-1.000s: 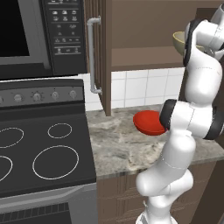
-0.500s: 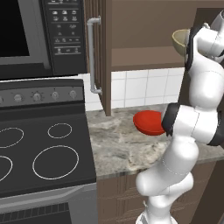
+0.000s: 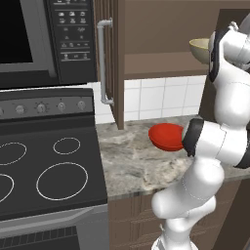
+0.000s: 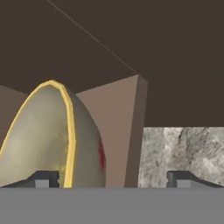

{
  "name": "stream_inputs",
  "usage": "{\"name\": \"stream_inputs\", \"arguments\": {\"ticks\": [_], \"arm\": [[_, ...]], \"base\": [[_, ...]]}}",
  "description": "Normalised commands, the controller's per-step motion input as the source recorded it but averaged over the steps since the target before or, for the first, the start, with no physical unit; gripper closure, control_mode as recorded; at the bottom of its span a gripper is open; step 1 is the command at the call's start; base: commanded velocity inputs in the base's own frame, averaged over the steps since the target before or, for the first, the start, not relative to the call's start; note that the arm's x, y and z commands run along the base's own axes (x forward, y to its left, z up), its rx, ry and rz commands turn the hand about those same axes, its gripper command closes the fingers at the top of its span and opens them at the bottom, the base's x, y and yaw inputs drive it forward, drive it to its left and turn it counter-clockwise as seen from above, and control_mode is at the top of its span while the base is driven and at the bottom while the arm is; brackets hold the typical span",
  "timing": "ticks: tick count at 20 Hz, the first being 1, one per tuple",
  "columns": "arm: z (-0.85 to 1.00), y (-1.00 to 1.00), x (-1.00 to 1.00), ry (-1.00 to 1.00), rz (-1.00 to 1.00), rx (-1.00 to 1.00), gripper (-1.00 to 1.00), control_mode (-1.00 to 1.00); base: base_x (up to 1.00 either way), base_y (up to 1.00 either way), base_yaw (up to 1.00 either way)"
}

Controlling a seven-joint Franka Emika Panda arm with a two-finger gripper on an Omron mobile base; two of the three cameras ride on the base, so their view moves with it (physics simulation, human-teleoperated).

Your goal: Open the cabinet. Pick the bowls from the counter and place them in the cabinet. Then close the cabinet.

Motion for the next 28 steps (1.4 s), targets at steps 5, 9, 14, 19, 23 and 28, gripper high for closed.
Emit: {"name": "stream_inputs", "arguments": {"ticks": [5, 9, 14, 19, 23, 28], "arm": [[0.34, 0.13, -0.30, -0.06, 0.00, 0.00, -1.00, -1.00], [0.26, 0.20, -0.58, -0.12, 0.00, 0.00, -1.00, -1.00], [-0.05, 0.19, -1.00, -0.17, 0.00, 0.00, -1.00, -1.00], [-0.01, 0.33, -1.00, -0.19, 0.00, 0.00, -1.00, -1.00], [-0.05, 0.38, -1.00, -0.09, 0.00, 0.00, -1.00, -1.00], [-0.23, 0.28, -0.99, 0.00, 0.00, 0.00, -1.00, -1.00]], "base": [[0.00, 0.00, 0.00], [0.00, 0.00, 0.00], [0.00, 0.00, 0.00], [0.00, 0.00, 0.00], [0.00, 0.00, 0.00], [0.00, 0.00, 0.00]]}}
